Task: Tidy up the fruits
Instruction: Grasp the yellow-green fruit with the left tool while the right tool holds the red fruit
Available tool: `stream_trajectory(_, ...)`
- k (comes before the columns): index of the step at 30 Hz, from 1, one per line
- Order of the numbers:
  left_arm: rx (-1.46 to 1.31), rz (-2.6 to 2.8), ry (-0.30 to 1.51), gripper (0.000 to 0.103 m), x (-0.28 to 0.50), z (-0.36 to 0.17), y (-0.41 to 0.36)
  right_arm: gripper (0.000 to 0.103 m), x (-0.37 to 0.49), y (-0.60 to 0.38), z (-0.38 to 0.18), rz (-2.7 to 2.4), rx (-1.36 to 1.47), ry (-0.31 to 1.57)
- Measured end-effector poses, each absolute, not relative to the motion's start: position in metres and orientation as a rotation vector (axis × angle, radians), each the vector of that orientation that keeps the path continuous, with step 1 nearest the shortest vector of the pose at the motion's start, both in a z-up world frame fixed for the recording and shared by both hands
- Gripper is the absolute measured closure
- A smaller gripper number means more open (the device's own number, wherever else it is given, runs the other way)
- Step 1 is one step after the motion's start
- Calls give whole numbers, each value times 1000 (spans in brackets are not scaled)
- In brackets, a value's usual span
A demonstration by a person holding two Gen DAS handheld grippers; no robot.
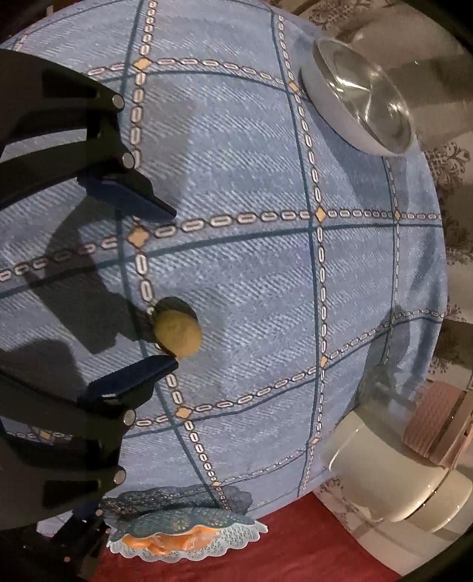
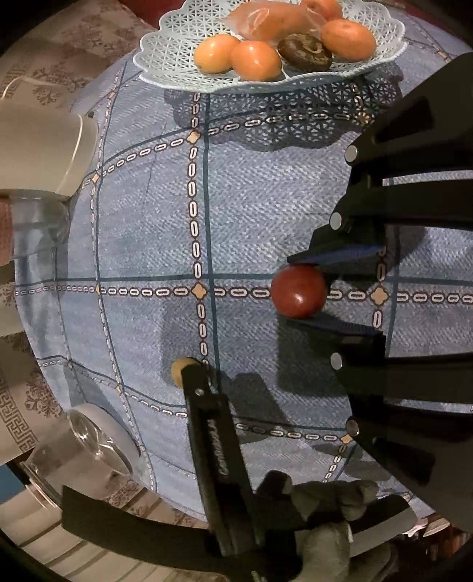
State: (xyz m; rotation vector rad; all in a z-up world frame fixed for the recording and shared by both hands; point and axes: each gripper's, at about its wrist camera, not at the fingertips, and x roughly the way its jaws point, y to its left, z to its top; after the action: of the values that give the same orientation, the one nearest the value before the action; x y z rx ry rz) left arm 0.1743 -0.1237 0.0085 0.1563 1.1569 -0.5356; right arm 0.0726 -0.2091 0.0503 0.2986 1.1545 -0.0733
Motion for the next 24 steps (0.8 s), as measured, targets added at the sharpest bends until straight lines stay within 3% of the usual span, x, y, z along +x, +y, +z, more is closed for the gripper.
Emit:
stream_trajectory(20, 181, -597, 1136, 52, 181, 10, -136, 74, 76, -213, 49, -80, 307, 1158)
stream_trajectory(24, 185, -598, 1137, 52, 177, 11, -135, 74, 77, -212, 49, -80, 306, 1155)
